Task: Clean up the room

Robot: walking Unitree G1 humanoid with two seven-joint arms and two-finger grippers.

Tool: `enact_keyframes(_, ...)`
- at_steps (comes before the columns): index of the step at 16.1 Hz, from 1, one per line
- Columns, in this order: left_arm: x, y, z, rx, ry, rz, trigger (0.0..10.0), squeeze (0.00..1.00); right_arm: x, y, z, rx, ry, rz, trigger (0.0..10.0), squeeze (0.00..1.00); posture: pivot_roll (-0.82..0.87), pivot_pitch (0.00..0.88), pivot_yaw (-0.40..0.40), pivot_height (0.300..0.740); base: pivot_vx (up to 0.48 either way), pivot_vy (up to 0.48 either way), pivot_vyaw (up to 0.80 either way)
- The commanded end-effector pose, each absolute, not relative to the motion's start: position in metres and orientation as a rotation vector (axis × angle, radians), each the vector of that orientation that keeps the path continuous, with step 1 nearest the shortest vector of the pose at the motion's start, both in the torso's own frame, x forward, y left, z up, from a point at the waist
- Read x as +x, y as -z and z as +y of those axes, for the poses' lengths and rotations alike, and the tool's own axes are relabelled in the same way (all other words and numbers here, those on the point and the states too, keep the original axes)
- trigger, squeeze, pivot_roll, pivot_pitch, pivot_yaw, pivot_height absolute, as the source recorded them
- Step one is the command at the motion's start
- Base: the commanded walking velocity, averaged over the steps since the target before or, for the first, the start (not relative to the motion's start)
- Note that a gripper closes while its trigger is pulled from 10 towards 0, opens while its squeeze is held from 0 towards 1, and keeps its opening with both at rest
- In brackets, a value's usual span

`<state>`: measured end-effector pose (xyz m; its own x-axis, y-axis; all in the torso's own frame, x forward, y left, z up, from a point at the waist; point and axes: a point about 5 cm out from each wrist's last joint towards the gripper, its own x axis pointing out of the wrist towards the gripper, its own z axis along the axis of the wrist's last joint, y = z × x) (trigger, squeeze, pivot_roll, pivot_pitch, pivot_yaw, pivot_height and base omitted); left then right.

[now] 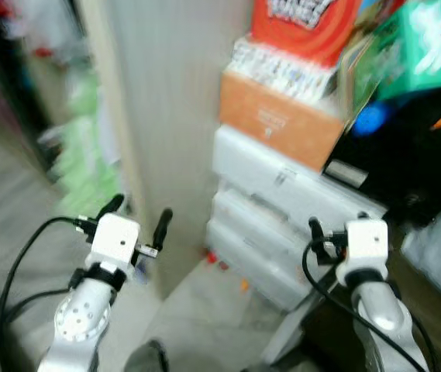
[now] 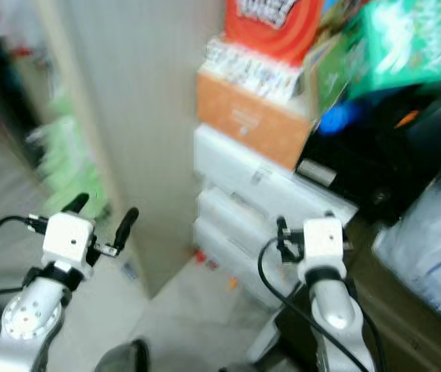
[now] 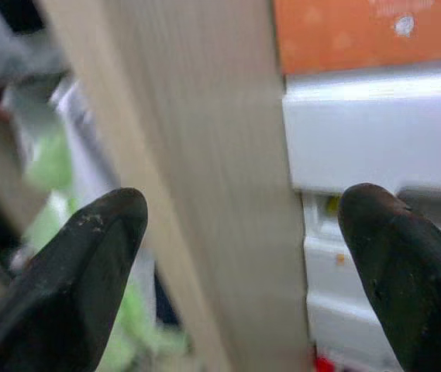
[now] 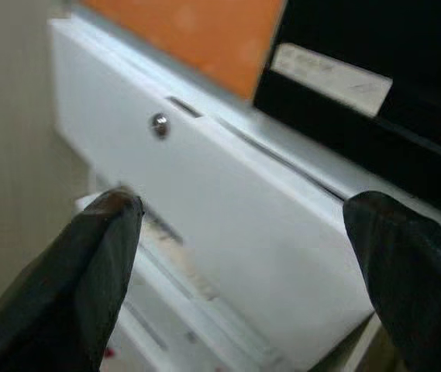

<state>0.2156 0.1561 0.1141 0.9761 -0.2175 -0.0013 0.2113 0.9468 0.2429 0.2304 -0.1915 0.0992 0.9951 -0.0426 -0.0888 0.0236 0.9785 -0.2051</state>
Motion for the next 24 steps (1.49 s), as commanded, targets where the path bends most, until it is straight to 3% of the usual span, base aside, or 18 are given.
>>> enact_keyframes(1, 0.219, -0.115, 0.16, 0.247, 0.201, -0.021, 10.0, 0.0, 0.23, -0.099, -0.194, -0.211, 0.044, 0.098, 10.0, 0.0, -0.06, 0.05, -0.071, 0.74, 0.0, 0.0, 0.0)
enact_keyframes(5, 0.223, -0.115, 0.166, 0.255, 0.149, -0.023, 10.0, 0.0, 0.231, -0.098, -0.194, -0.212, 0.044, 0.094, 10.0, 0.0, -0.06, 0.045, -0.062, 0.74, 0.0, 0.0, 0.0)
enact_keyframes(6, 0.225, -0.115, 0.172, 0.262, 0.07, -0.025, 10.0, 0.0, 0.233, -0.099, -0.192, -0.203, 0.033, 0.085, 10.0, 0.0, -0.06, 0.042, -0.055, 0.74, 0.0, 0.0, 0.46)
enact_keyframes(9, 0.221, -0.114, 0.188, 0.274, -0.08, -0.014, 10.0, 0.0, 0.236, -0.101, -0.186, -0.187, -0.025, 0.079, 10.0, 0.0, -0.05, 0.049, -0.052, 0.74, 0.0, 0.0, 0.8)
enact_keyframes(11, 0.212, -0.109, 0.196, 0.249, -0.144, 0.03, 10.0, 0.0, 0.231, -0.099, -0.182, -0.197, -0.179, 0.107, 10.0, 0.0, -0.04, 0.067, -0.056, 0.74, 0.0, 0.0, 0.8)
enact_keyframes(14, 0.207, -0.103, 0.198, 0.22, -0.205, 0.058, 10.0, 0.0, 0.23, -0.098, -0.192, -0.202, -0.229, 0.132, 10.0, 0.0, -0.06, 0.074, -0.064, 0.74, 0.0, 0.0, 0.8)
enact_keyframes(19, 0.209, -0.106, 0.193, 0.211, -0.203, 0.057, 10.0, 0.0, 0.22, -0.096, -0.168, -0.146, -0.542, 0.213, 10.0, 0.0, -0.06, 0.078, -0.061, 0.74, 0.0, 0.0, 0.8)
enact_keyframes(24, 0.209, -0.106, 0.19, 0.223, -0.176, 0.055, 10.0, 0.0, 0.217, -0.099, -0.154, -0.092, -0.679, 0.235, 10.0, 0.0, -0.05, 0.08, -0.059, 0.74, 0.0, 0.0, 0.8)
